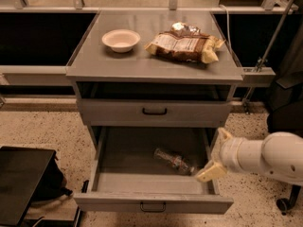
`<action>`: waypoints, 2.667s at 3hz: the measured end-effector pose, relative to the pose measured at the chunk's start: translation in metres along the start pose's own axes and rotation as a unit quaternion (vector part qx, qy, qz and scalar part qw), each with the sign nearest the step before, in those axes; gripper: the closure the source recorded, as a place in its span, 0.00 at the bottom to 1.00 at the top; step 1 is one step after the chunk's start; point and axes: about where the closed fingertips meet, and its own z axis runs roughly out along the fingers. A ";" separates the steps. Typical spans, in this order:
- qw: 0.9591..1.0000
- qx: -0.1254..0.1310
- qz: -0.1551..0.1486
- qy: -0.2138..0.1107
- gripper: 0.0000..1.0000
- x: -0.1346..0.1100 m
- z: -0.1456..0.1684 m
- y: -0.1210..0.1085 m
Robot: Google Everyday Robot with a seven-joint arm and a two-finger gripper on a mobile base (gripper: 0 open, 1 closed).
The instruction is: Pick water bottle from middle drawer and place on counter
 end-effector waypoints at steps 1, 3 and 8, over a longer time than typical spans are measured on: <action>0.994 0.050 -0.034 0.092 0.00 0.011 -0.010 -0.051; 0.996 0.027 -0.031 0.073 0.00 0.017 0.013 -0.048; 0.990 -0.105 -0.037 -0.086 0.00 -0.037 0.188 -0.003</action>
Offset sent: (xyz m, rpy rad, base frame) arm 0.0160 -0.0247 0.0142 -0.1359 -0.0159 -0.0438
